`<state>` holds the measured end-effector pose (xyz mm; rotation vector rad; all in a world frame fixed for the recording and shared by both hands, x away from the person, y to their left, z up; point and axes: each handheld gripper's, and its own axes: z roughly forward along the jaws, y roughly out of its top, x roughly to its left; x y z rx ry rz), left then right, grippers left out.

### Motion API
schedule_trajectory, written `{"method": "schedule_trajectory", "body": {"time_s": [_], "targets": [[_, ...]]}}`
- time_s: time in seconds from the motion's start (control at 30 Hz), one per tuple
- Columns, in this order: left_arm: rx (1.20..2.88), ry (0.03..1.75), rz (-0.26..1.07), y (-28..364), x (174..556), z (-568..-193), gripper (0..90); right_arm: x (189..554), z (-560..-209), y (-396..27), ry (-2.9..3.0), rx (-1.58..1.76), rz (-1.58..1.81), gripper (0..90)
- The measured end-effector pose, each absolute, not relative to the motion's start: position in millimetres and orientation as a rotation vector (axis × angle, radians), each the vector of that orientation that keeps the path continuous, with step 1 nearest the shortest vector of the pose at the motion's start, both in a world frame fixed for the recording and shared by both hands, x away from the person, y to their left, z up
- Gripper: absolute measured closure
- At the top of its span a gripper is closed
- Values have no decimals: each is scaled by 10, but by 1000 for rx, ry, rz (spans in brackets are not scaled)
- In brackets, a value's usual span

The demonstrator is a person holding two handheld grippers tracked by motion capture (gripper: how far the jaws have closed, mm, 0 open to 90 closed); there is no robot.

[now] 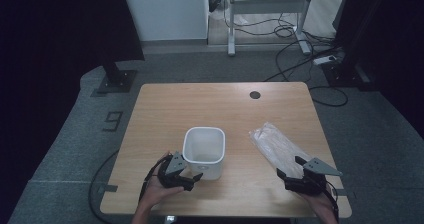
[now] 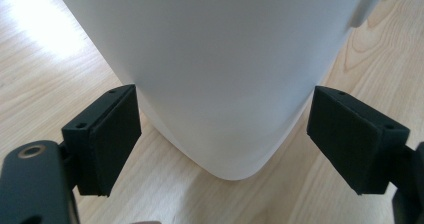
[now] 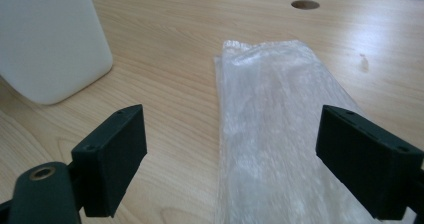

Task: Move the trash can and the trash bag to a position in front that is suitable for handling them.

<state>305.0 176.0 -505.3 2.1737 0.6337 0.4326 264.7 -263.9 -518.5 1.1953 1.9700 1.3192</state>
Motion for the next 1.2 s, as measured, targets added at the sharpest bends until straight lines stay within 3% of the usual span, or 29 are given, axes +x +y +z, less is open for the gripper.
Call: {"method": "schedule_trajectory", "body": {"time_s": [0.43,1.2], "targets": [[2148,627,443,1506,3255,-5058,142,2443,-5216,-2785,1912,1260,1278,126],[2125,691,495,1100,3321,-5132,147,2449,-5238,-2755,1923,1258,1263,126]]}}
